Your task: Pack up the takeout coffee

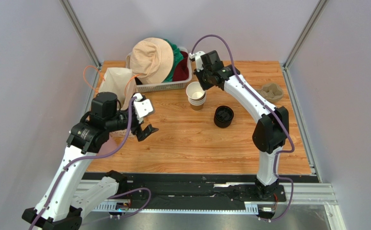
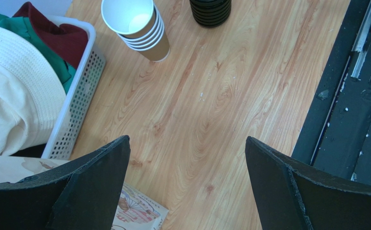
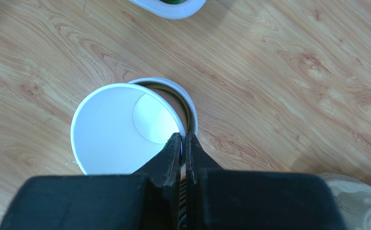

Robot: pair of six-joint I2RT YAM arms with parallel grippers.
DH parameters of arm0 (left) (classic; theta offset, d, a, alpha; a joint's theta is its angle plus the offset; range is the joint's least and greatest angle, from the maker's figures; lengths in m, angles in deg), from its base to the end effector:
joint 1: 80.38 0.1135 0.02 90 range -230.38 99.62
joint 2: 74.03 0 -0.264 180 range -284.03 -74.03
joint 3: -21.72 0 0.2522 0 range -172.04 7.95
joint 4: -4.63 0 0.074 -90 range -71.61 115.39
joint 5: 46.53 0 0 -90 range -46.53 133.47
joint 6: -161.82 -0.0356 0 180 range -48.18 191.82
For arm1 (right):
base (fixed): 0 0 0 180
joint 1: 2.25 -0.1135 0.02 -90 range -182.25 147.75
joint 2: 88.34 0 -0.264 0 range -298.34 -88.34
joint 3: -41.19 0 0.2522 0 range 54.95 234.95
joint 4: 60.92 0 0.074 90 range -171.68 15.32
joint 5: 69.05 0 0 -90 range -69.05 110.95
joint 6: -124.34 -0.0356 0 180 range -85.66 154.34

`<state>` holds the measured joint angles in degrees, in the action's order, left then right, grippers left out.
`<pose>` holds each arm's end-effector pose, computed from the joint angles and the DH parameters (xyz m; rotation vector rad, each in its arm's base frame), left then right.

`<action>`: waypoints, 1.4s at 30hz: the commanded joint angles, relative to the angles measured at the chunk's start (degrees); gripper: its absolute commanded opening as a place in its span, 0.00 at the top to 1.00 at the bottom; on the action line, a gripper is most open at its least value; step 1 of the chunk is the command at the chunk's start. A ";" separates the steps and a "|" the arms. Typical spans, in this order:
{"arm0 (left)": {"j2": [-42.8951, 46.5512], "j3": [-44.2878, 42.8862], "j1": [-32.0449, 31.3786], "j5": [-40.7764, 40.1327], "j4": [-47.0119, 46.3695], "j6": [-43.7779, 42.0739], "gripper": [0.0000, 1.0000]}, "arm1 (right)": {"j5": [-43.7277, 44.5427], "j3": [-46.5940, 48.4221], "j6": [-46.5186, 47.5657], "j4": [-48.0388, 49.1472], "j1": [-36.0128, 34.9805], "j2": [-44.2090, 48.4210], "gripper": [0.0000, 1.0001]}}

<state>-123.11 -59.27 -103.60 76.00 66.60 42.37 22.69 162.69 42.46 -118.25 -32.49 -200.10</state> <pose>0.1314 -0.0772 0.3942 1.1996 1.6581 -0.5247 0.3810 0.2208 0.3204 -0.7770 2.2769 0.1432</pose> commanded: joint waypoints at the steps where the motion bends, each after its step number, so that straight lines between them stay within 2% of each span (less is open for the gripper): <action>1: 0.04 -0.10 0.02 1.30 -1.54 0.89 0.02 | -0.86 3.08 1.11 1.83 0.09 7.34 1.00; 7: -0.14 -0.28 0.02 1.13 -1.71 0.98 0.01 | -5.68 1.16 2.69 2.52 0.09 14.63 1.00; 9: 0.12 -0.10 0.02 0.69 -2.58 1.50 0.01 | -9.99 -0.68 3.13 2.18 -0.08 16.31 1.00; 13: -0.84 0.08 0.02 -4.84 -6.10 3.61 0.01 | -16.23 -4.46 3.57 0.16 -0.52 19.82 1.00; 18: -3.30 -2.82 0.02 -14.41 -6.99 6.34 0.01 | -15.37 -18.42 9.27 3.83 -6.14 24.57 1.00; 20: -3.48 -4.14 0.02 -14.69 -5.15 6.95 0.01 | -13.44 -25.20 10.68 6.82 -8.33 25.81 1.00; 24: -0.67 -4.06 0.02 -11.54 -4.96 8.09 0.01 | -12.55 -30.13 10.78 10.52 -12.03 23.44 1.00; 31: 2.50 -0.81 0.02 -10.91 -7.25 8.71 0.01 | -12.55 -30.40 9.63 11.05 -14.14 16.32 1.00; 42: 4.26 1.48 1.60 -8.90 -8.30 9.59 0.01 | -10.44 -32.42 10.34 13.16 -15.11 13.86 0.98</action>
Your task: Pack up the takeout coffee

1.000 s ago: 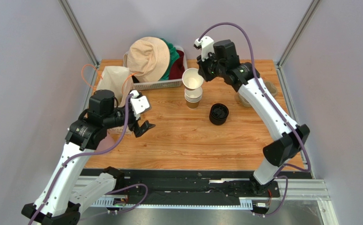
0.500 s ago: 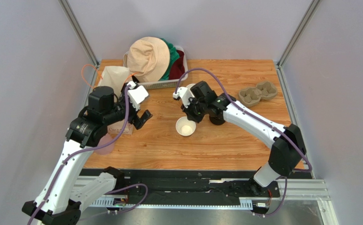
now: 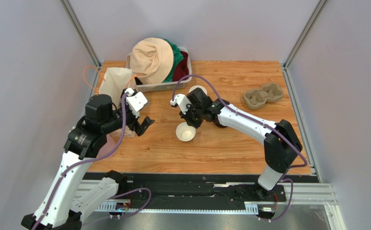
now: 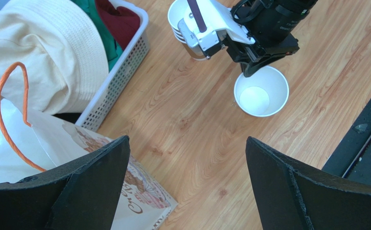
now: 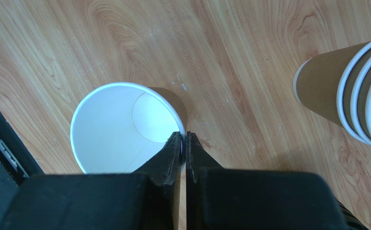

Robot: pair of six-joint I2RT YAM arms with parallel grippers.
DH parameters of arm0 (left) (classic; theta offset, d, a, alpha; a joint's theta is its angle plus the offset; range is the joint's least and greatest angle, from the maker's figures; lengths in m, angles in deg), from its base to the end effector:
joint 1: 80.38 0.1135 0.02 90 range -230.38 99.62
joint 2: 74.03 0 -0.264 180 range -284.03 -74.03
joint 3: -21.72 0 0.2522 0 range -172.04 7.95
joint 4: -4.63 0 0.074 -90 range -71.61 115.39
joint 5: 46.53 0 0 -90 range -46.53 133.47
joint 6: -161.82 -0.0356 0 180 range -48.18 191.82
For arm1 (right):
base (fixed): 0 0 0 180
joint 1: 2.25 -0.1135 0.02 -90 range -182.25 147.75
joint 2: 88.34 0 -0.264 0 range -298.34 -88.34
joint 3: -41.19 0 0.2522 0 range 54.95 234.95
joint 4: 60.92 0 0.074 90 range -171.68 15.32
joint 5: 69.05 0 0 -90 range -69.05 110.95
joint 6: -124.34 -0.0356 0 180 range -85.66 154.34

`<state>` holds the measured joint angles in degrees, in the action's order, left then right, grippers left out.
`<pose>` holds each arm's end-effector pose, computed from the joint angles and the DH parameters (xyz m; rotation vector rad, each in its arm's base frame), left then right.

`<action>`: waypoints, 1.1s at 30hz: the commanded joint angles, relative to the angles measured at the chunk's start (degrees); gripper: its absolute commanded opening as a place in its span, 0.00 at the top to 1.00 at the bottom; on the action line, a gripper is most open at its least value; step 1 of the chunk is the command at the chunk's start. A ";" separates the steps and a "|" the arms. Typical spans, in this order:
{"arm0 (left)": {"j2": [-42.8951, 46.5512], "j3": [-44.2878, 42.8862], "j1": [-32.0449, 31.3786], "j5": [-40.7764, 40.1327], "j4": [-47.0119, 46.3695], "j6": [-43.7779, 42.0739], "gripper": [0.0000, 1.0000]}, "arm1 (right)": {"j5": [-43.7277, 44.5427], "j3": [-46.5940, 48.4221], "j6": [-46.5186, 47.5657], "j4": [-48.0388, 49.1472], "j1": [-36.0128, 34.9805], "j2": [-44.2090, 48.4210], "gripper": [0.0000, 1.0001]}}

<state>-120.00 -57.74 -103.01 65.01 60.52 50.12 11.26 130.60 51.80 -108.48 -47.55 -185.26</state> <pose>0.1296 -0.0682 0.4017 0.9588 1.7001 -0.3788 0.2520 0.2632 0.2532 -1.3915 2.1503 0.4044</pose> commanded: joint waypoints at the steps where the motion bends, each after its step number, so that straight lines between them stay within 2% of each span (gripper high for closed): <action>1: 1.24 -0.14 1.10 2.36 -1.88 1.92 0.01 | 1.17 -0.25 1.09 3.30 -0.05 -0.81 0.96; 2: 1.33 -0.05 1.10 2.45 -1.79 2.00 0.01 | 1.34 -0.33 1.18 3.30 -0.14 -0.81 0.93; 8: 1.33 -0.14 1.89 3.51 -1.79 2.27 0.01 | 1.96 -0.60 1.53 3.30 -0.14 -0.99 0.85; 10: 1.24 -0.14 1.98 3.60 -1.70 2.36 0.01 | 2.05 -0.51 1.71 3.13 -0.14 -0.99 0.77; 12: 1.33 -0.05 2.07 3.77 -1.70 2.36 0.01 | 2.22 -0.42 1.80 2.95 -0.05 -0.81 0.74; 15: 1.15 0.12 2.24 4.04 -1.70 2.36 0.01 | 3.01 0.19 2.32 2.25 -0.14 0.42 0.63; 16: 1.15 0.04 2.24 4.12 -1.70 2.44 0.01 | 3.97 0.19 2.84 2.08 -0.05 1.03 0.51; 19: 0.98 -0.05 2.33 4.39 -1.53 2.44 0.01 | 6.78 0.19 4.16 1.90 -0.05 4.63 0.34; 25: 0.71 -0.23 2.77 5.62 -1.09 2.62 0.01 | 13.20 -0.07 9.00 -1.70 3.45 13.24 0.34; 33: 0.45 0.04 2.86 7.11 -1.17 2.09 0.01 | 11.89 -5.87 10.15 -4.43 12.86 17.56 0.38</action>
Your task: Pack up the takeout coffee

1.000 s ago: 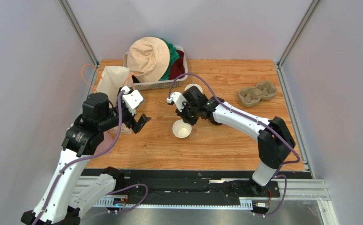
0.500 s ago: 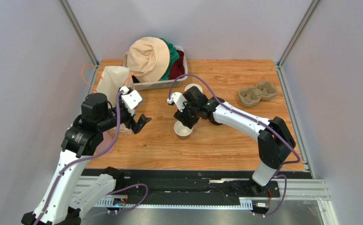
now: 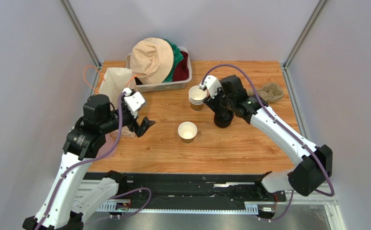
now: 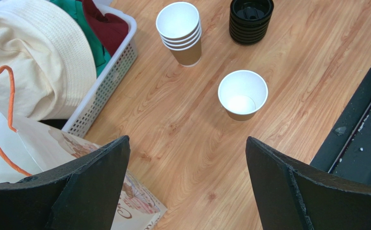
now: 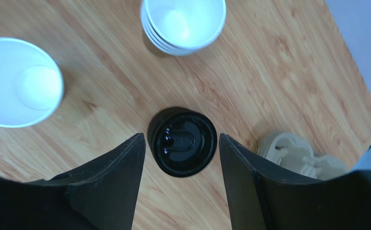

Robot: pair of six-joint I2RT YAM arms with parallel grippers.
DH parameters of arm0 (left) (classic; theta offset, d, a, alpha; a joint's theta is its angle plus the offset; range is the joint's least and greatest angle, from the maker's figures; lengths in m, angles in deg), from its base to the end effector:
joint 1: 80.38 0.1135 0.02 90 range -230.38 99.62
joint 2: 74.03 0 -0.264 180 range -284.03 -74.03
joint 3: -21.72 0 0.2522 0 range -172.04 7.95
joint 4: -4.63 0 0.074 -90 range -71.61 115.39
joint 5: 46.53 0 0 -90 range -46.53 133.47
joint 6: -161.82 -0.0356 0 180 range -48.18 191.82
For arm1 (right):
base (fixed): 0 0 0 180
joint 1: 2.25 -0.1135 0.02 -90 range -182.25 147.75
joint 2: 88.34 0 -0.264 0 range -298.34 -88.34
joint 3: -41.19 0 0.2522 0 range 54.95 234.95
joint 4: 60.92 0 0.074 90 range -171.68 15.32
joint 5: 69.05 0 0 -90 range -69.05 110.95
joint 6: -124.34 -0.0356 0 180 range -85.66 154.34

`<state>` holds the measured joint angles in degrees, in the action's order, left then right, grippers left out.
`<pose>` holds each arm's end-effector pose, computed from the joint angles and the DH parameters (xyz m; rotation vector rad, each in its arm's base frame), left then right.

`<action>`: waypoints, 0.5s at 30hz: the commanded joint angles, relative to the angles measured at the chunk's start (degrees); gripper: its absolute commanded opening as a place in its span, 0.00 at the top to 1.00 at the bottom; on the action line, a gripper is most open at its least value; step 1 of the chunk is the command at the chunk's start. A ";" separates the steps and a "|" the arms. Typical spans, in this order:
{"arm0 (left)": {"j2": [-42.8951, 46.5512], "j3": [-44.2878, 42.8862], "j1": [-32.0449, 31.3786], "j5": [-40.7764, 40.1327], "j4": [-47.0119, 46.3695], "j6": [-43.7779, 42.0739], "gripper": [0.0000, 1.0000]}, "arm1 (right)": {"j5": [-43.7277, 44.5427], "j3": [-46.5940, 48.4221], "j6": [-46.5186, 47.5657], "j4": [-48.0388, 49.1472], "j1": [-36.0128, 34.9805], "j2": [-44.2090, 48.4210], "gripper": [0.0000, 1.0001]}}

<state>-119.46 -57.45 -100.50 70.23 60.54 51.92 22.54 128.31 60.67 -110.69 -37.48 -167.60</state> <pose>0.1282 -0.0640 0.4017 0.9441 1.6965 -0.4585 0.2474 0.1735 0.3342 -1.1660 1.9853 0.0479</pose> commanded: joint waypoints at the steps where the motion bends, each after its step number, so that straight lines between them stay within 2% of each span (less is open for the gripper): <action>1: -0.10 -0.25 0.34 1.98 -1.11 0.21 0.01 | 0.53 -4.01 1.10 -2.05 3.75 -0.45 0.39; 7: 0.34 -0.07 0.78 2.77 -0.75 0.30 0.01 | -0.70 -5.51 -0.48 -1.26 6.74 -4.32 0.40; 15: 0.25 0.37 1.13 3.12 -1.02 0.13 0.01 | -6.06 -7.00 -1.28 -1.52 6.75 -4.76 0.37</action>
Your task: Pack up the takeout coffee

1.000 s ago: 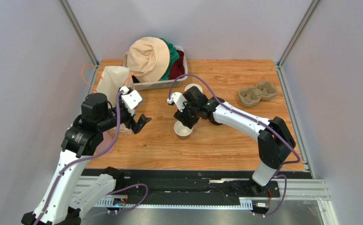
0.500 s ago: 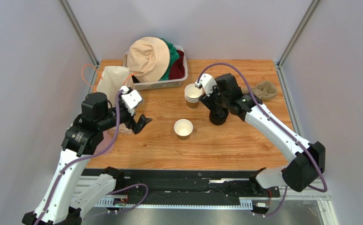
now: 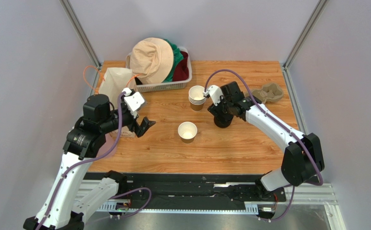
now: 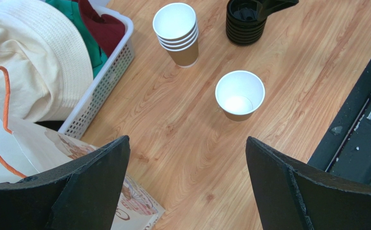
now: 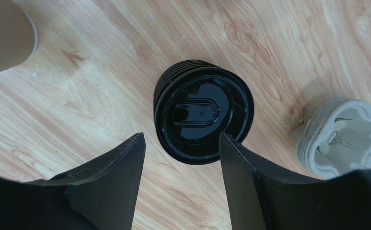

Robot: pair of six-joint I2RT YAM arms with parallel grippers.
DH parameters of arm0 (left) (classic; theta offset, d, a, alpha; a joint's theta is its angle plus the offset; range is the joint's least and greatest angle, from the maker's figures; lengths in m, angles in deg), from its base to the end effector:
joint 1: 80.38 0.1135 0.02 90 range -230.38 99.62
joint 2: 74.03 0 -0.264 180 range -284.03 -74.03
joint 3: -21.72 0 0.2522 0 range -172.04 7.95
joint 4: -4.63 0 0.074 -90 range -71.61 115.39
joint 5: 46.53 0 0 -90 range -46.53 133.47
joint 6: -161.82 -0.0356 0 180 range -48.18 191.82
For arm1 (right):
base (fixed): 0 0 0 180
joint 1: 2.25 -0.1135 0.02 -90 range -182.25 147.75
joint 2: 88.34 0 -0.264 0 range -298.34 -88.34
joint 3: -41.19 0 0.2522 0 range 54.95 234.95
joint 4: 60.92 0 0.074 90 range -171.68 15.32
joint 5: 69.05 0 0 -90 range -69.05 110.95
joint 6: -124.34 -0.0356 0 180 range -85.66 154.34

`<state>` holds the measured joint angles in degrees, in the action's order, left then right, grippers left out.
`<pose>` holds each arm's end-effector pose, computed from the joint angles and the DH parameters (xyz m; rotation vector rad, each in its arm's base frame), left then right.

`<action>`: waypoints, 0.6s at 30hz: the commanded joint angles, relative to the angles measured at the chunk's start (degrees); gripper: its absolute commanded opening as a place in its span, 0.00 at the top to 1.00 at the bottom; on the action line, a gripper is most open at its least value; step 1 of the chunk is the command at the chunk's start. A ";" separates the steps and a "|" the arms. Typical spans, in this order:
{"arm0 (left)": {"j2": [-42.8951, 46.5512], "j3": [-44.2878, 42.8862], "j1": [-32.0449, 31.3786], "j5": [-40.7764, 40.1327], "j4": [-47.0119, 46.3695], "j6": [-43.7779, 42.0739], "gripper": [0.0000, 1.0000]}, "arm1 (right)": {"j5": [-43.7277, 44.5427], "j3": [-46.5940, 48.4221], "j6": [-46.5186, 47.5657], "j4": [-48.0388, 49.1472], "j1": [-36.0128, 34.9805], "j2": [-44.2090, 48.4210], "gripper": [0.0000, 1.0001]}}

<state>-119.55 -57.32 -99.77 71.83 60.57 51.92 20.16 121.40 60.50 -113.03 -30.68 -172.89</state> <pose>0.1289 -0.0633 0.4010 0.9489 1.6949 -0.4782 0.2697 0.1466 0.2659 -1.1769 2.2692 0.0329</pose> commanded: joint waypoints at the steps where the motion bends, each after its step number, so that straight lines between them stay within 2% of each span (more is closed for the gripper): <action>1: 0.34 0.24 0.41 1.61 -0.87 0.21 0.01 | -4.21 -0.19 -1.02 0.82 0.04 0.36 0.37; 8: 0.43 0.41 0.85 1.87 -1.13 0.39 0.01 | -5.88 -0.45 -1.28 0.64 -0.05 -1.93 0.38; 18: 0.25 0.50 1.38 2.67 -1.22 0.56 0.01 | -4.21 -0.63 -1.54 1.43 -0.05 -4.65 0.48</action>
<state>-119.57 -56.86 -98.90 73.05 60.57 51.98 15.74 121.27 59.88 -113.03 -30.68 -177.09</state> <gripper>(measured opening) 0.989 0.550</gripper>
